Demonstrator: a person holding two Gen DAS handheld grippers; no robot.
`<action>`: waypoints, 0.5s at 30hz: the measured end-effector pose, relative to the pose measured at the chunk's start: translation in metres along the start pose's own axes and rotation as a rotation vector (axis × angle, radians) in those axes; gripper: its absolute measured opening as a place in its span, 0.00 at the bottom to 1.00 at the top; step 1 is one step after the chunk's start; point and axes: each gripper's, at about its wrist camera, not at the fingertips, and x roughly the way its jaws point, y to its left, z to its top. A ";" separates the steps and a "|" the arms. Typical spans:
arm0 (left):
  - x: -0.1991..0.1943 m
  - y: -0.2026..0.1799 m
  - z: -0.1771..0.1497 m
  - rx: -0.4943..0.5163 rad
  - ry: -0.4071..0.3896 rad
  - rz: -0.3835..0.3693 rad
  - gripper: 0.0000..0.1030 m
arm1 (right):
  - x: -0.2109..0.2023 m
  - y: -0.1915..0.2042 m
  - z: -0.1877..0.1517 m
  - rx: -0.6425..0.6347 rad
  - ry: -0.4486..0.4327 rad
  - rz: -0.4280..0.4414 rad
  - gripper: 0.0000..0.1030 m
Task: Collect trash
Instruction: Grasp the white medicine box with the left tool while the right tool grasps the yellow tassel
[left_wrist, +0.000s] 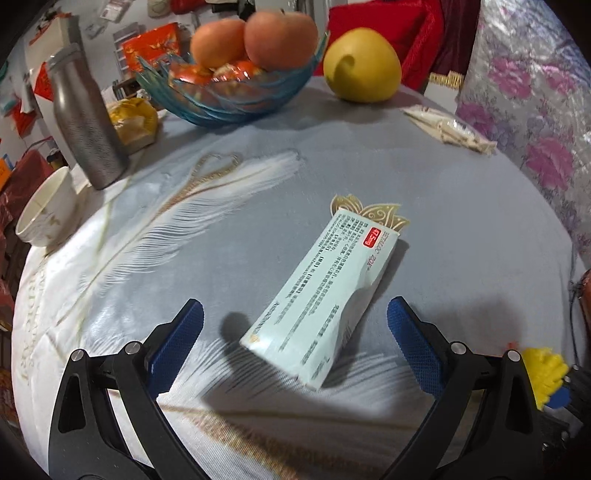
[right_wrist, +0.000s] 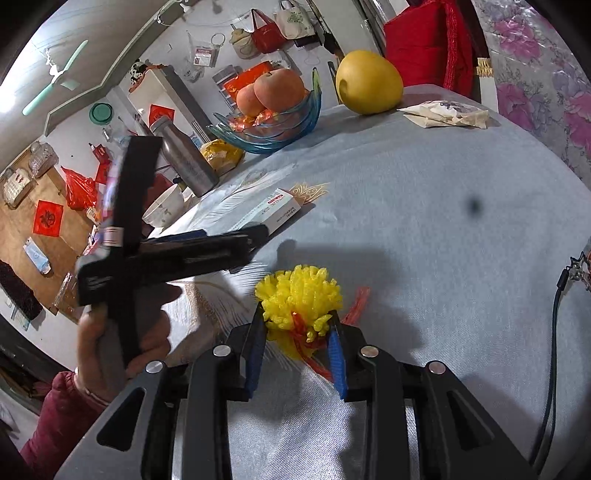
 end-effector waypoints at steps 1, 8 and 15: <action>0.005 0.000 -0.001 0.000 0.010 0.000 0.89 | 0.000 -0.001 0.000 0.002 0.001 0.001 0.31; -0.003 -0.004 -0.006 0.026 -0.031 -0.030 0.63 | 0.002 0.001 0.000 -0.004 0.009 -0.010 0.32; -0.017 -0.013 -0.013 0.066 -0.102 0.032 0.49 | 0.004 0.001 0.000 -0.002 0.016 -0.016 0.33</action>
